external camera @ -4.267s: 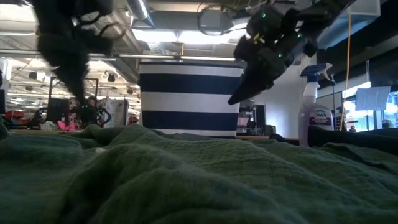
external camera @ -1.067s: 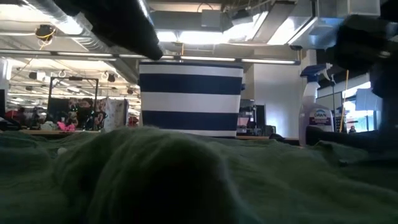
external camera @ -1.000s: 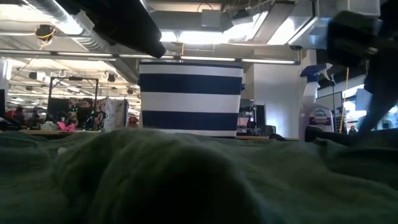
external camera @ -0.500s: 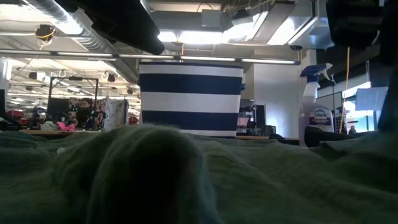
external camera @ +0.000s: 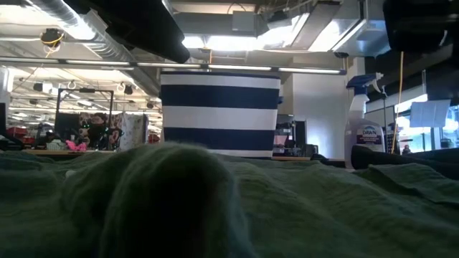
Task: Fold Laundry from Bin
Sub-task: Fold the green polo shirt
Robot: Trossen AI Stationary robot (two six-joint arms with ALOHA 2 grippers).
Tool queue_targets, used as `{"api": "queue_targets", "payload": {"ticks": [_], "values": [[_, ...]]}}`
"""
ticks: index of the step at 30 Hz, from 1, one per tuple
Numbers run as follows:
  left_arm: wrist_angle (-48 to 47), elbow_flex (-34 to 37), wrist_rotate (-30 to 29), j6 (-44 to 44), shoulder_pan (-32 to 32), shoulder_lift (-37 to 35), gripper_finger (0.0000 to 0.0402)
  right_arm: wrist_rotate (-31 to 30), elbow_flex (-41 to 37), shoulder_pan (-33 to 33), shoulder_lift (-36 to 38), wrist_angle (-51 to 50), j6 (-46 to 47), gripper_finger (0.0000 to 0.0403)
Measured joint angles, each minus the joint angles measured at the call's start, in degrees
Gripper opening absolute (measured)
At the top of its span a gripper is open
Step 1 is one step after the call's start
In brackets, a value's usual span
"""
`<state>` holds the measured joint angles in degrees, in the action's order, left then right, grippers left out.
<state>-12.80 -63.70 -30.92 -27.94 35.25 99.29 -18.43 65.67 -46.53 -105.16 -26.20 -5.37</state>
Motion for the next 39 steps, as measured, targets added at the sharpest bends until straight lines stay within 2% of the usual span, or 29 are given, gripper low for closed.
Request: {"api": "queue_targets", "payload": {"ticks": [6,11,14,22,28,36,39], "values": [[0.00,0.00,0.32,0.00,0.43,0.00,0.0151,2.05,0.02,-1.61,-2.75,1.06,-0.98,0.0111],[0.00,0.00,0.31,0.04,0.38,0.00,0.0151,-0.64,0.02,-1.82,-4.84,3.55,-2.05,0.0134],[0.00,0.00,0.31,0.04,0.38,0.00,0.0151,-1.52,0.02,-1.82,-4.98,3.95,-0.37,0.0156],[-0.18,0.00,0.31,0.07,0.38,0.00,0.0151,0.66,0.17,-3.57,-4.51,-0.64,8.60,0.0201],[-0.26,0.00,0.31,0.11,0.12,0.00,0.0151,1.54,2.74,-5.39,-3.96,-3.74,9.46,0.0205],[-0.52,0.00,0.33,0.13,0.12,0.00,0.0151,-4.84,9.39,-4.72,-3.81,-8.22,9.54,0.0205],[-0.52,0.00,0.31,0.13,0.12,0.00,0.0151,-4.25,9.69,-4.36,-3.80,-8.40,9.43,0.0205]]}}
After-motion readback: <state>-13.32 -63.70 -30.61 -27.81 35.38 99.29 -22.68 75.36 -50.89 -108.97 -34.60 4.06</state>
